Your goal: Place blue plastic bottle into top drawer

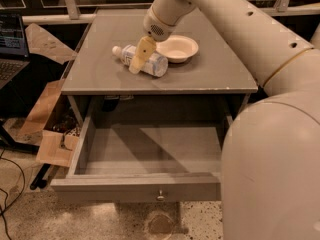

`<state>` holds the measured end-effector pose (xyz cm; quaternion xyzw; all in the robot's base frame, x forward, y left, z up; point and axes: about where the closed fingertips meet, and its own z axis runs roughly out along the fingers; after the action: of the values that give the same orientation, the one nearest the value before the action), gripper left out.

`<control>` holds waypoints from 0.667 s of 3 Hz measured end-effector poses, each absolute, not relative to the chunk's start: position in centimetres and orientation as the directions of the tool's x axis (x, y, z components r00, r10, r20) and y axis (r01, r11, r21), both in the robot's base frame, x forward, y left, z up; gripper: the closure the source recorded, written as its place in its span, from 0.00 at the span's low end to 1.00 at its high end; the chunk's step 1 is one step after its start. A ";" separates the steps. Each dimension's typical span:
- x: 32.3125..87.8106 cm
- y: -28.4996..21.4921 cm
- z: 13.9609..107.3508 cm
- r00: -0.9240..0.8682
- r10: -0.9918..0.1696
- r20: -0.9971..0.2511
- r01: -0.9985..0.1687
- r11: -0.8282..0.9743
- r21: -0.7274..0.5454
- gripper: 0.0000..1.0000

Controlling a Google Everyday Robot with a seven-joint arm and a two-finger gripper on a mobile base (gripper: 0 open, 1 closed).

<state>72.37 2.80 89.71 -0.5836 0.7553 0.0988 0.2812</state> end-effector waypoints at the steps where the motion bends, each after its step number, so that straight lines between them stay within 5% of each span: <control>1: 73.1 3.9 88.5 -0.152 -0.818 -0.555 -0.947 0.281 -0.154 0.00; 2: 73.5 4.7 87.6 -0.147 -0.811 -0.566 -0.956 0.263 -0.129 0.00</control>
Offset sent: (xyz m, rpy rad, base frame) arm 0.0180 0.0239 -0.0237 0.0629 0.0582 0.0626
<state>73.49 4.72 87.62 -0.5923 0.7459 0.1319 0.2746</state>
